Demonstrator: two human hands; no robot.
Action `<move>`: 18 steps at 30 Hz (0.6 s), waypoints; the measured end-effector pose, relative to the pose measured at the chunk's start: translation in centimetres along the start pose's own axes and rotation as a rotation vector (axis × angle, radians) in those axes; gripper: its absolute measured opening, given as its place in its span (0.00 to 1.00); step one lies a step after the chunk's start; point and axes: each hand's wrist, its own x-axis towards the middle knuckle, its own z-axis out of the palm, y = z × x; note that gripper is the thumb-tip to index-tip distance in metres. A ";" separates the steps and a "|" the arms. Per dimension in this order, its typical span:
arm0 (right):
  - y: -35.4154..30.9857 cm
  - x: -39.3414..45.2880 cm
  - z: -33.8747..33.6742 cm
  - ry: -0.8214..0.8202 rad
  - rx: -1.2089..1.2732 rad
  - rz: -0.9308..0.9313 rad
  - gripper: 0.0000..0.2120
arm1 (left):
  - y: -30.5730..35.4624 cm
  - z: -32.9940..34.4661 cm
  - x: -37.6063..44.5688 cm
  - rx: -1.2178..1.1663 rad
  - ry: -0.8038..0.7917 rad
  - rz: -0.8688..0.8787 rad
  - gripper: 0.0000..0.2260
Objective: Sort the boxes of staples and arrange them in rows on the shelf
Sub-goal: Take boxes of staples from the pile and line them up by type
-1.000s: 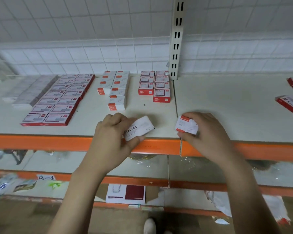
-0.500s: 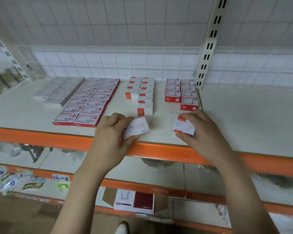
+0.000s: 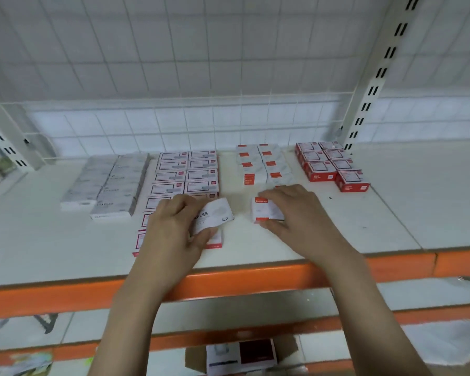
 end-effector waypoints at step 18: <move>-2.8 -0.7 3.0 0.043 -0.002 0.086 0.18 | -4.1 0.2 1.6 -0.053 -0.085 0.032 0.22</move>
